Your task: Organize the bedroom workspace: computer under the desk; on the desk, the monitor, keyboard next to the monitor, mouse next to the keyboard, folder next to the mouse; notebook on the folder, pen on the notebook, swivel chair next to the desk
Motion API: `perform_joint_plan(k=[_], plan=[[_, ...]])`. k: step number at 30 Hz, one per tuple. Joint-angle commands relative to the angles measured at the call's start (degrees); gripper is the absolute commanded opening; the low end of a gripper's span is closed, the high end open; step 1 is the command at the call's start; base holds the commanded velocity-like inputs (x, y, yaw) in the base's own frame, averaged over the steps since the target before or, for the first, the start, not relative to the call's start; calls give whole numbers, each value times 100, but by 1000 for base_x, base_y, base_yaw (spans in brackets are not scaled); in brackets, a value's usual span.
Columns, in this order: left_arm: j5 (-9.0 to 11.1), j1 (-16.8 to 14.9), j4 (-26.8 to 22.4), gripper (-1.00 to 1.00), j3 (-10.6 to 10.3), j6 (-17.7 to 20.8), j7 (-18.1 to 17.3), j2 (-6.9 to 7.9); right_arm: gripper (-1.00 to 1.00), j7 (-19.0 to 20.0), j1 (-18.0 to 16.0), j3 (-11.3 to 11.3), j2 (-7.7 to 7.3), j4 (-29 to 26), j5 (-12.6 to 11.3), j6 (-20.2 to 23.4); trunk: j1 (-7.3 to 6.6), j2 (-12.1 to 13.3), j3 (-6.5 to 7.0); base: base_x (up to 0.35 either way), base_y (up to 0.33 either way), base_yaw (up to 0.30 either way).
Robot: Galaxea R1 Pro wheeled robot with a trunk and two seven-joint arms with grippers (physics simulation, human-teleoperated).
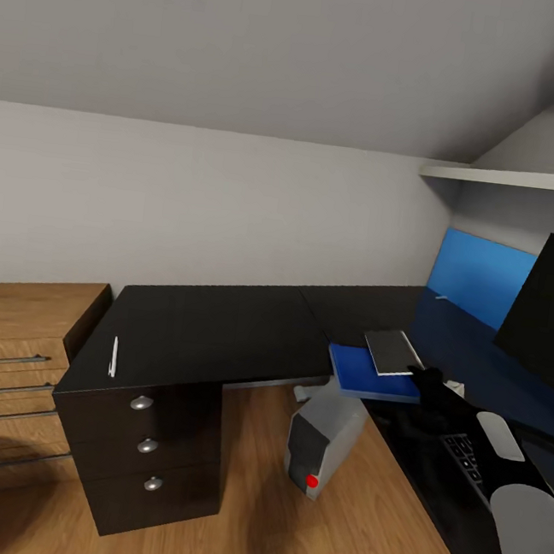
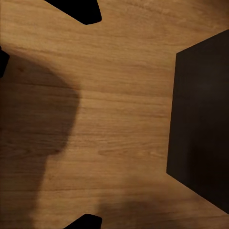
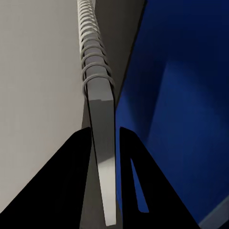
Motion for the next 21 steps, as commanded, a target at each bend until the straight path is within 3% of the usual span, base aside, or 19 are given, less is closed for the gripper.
perform_joint_plan(k=[1,6,12,21], plan=[[27,-1,-13,100,-18,15,41,7,-100,26,-5,-26,3,3,6,36,0,-3,-4,0,0,0],[23,-1,-13,100,-18,10,43,7,-100,25,-5,-26,2,3,-2,55,0,-3,-4,0,0,0],[22,-1,-13,100,-18,8,42,7,-100,25,-4,-40,2,3,-4,368,0,-3,-4,0,0,0],[22,-1,-13,100,-18,10,39,7,-100,23,-5,-222,2,3,-4,611,0,-3,-4,0,0,0]])
